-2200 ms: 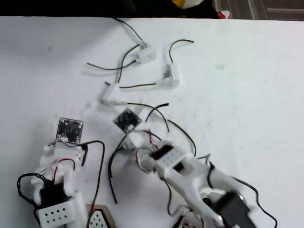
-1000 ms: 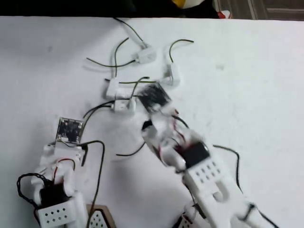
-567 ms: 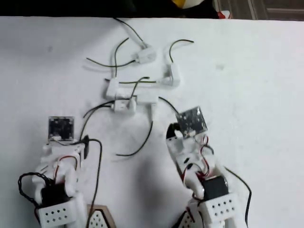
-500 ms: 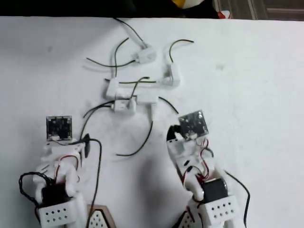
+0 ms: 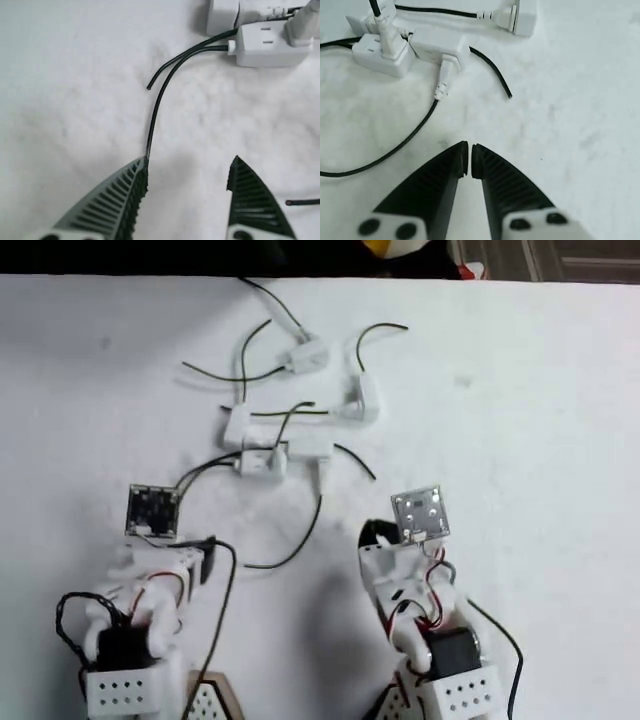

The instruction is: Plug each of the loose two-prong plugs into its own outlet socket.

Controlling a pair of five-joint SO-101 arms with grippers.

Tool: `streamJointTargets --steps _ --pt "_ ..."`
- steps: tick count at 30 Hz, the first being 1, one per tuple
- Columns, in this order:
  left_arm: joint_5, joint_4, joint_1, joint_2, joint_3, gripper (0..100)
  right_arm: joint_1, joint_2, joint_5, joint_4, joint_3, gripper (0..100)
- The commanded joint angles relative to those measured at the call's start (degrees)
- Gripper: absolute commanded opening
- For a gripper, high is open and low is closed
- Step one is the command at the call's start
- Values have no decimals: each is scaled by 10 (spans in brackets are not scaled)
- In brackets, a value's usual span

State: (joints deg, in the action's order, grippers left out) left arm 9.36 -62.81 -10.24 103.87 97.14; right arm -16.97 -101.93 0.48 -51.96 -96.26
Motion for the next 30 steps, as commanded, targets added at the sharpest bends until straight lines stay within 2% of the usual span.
streamJointTargets --steps 1,11,13,15,16,18,21,30 --pt "-6 -36 29 5 -2 260 0 -7 -4 -51 -6 18" --pt "-5 -86 51 5 -2 242 3 -7 -3 -189 -6 19" --pt "8 -97 57 5 -2 163 2 -7 -2 -189 -6 19" --pt "44 -109 76 5 -2 32 -3 -7 -4 -192 -6 19" --pt "52 -108 83 5 -2 11 -5 -7 -5 -200 -6 19" --pt "53 -108 87 5 -2 58 -6 -7 -5 -204 -6 19" --pt "53 -107 86 5 -2 24 -3 -7 -5 -204 -6 19" --pt "54 -107 85 5 -2 28 -3 -7 -5 -204 -6 19"
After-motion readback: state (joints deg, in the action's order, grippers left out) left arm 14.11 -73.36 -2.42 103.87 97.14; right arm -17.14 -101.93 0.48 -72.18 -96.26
